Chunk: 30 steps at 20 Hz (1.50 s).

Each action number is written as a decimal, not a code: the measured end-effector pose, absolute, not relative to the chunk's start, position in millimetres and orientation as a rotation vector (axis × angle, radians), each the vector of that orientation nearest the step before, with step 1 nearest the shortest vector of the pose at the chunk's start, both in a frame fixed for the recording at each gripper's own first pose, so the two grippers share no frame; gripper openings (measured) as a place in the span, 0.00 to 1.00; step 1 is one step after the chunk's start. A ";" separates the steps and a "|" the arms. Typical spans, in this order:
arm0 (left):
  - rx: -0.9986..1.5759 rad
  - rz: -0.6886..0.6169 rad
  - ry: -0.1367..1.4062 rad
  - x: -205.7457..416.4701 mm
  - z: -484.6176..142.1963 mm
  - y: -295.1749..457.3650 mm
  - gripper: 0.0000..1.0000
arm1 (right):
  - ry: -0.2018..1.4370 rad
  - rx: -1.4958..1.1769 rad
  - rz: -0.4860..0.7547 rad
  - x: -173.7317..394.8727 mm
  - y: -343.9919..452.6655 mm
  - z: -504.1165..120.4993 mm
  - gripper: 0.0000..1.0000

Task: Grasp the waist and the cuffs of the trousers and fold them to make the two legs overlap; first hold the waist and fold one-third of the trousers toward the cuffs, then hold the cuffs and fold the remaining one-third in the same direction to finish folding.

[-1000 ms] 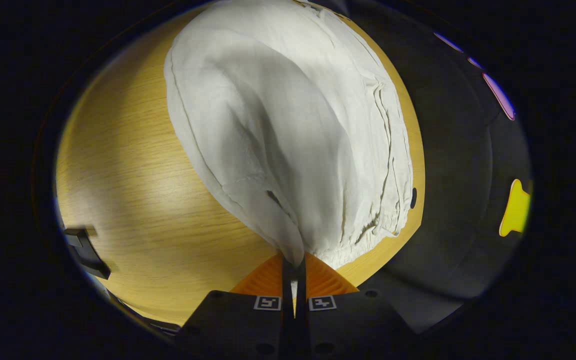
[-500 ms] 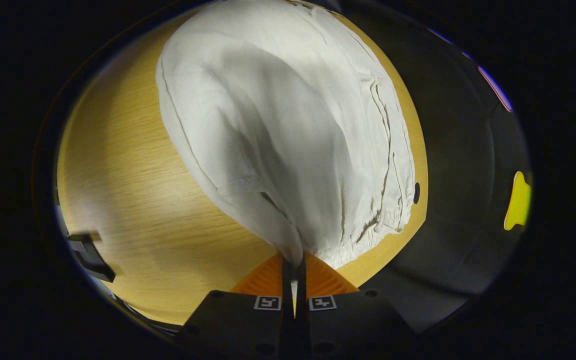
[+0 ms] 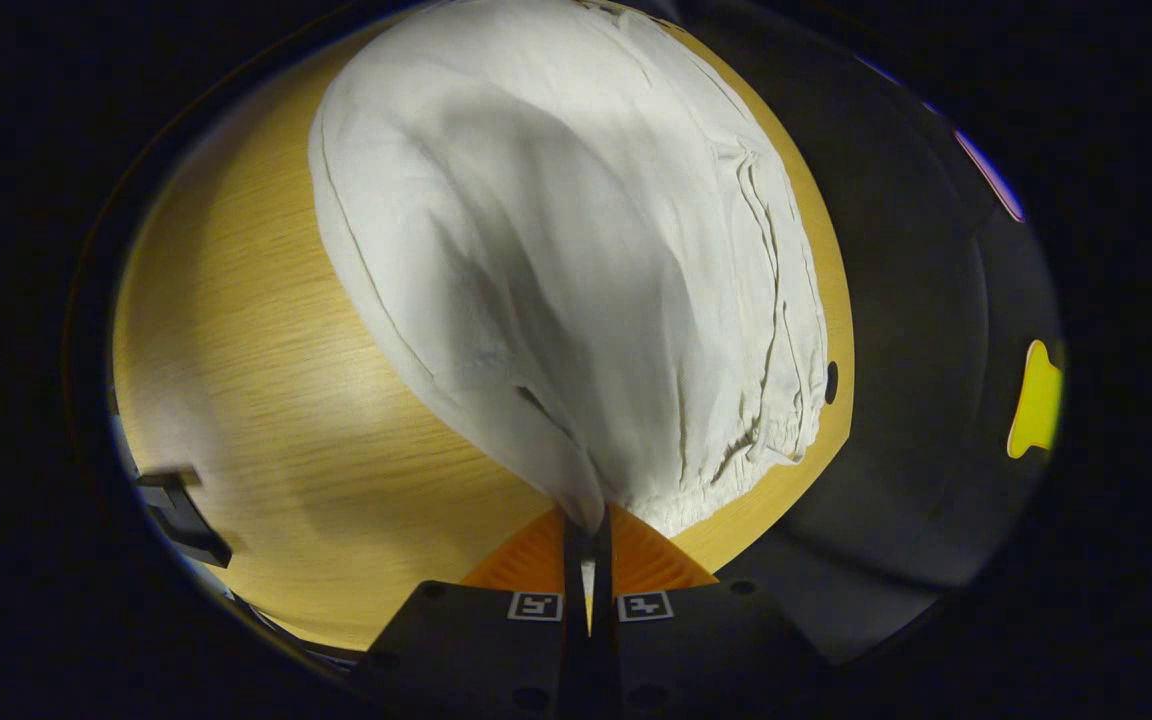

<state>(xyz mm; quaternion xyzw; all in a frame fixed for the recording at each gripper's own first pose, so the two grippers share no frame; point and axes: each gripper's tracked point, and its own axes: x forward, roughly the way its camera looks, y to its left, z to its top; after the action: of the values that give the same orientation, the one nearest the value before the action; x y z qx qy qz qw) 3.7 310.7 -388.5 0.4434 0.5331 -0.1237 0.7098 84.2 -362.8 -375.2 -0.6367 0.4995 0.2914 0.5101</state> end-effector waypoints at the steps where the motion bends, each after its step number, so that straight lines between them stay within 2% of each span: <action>1: 0.983 -0.258 1.183 3.7 -387.5 310.9 0.05 | 1.205 -1.532 0.691 84.8 -364.4 -373.7 0.05; 5: 0.968 -0.208 1.138 4.7 -372.7 308.8 0.05 | 1.177 -1.448 0.622 94.5 -355.8 -352.9 0.05; 9: 0.957 -0.147 1.065 30.7 -335.4 311.4 0.05 | 1.125 -1.386 0.557 119.3 -346.4 -326.7 0.05; 16: 0.922 0.011 0.944 114.8 -281.3 329.7 0.05 | 1.005 -1.265 0.414 208.5 -320.3 -289.1 0.05; 20: 0.922 0.062 0.885 174.6 -261.0 340.8 0.05 | 0.979 -1.145 0.363 258.9 -306.9 -291.3 0.05; 26: 0.910 0.082 0.864 254.2 -267.7 353.1 0.05 | 0.966 -0.997 0.300 315.6 -297.3 -313.8 0.05; 30: 0.741 0.159 0.831 303.8 -280.9 365.7 0.05 | 0.954 -0.875 0.224 354.6 -295.4 -325.7 0.05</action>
<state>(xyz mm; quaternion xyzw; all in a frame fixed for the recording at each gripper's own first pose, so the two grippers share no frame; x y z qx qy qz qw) 303.8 365.7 -280.9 0.3514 0.3937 0.0754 0.8460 354.6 -295.4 -325.7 -0.4069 0.4433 0.1039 0.7919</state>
